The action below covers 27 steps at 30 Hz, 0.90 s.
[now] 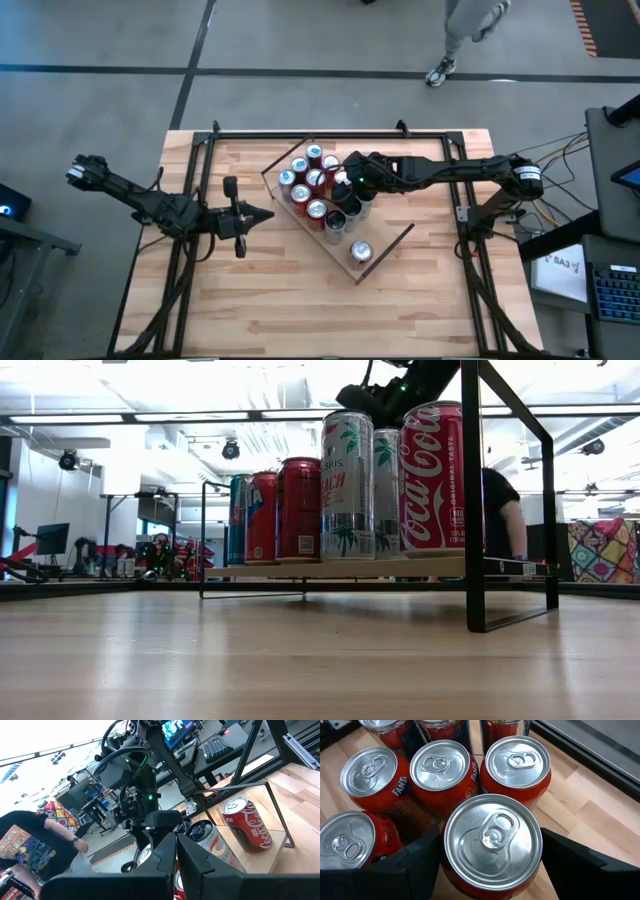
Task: Place canned beverage on shelf
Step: Put the red soda can on the shelf aligned with the red soda can on the shelf
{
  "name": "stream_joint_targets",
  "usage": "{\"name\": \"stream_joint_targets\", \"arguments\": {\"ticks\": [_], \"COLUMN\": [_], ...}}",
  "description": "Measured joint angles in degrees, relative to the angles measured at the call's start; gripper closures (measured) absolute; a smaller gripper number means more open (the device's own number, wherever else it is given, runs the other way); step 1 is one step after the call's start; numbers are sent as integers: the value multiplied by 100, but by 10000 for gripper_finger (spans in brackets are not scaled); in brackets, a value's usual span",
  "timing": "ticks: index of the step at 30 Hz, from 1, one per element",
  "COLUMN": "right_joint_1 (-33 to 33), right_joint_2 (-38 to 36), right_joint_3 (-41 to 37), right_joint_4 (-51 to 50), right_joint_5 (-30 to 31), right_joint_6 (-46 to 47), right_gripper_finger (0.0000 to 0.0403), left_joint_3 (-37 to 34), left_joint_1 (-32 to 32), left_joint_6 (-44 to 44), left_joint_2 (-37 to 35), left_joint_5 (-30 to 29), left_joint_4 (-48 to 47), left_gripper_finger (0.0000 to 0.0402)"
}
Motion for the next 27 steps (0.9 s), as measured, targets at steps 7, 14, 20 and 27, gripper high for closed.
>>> {"name": "stream_joint_targets", "arguments": {"ticks": [7,14,20,27], "right_joint_1": [0,4,9,9], "right_joint_2": [5,6,6,6], "right_joint_3": [0,0,-2,-8], "right_joint_4": [4,-11,-11,-15], "right_joint_5": [-3,-8,-8,-9], "right_joint_6": [-240,-315,-356,-358], "right_gripper_finger": [112,112,112,112], "left_joint_3": [0,0,0,0], "left_joint_1": [2,2,2,2], "left_joint_6": [65,103,129,129], "left_joint_2": [0,0,0,0], "left_joint_5": [0,0,0,0], "left_joint_4": [-7,-37,-42,-43], "left_gripper_finger": [402,402,402,402]}}
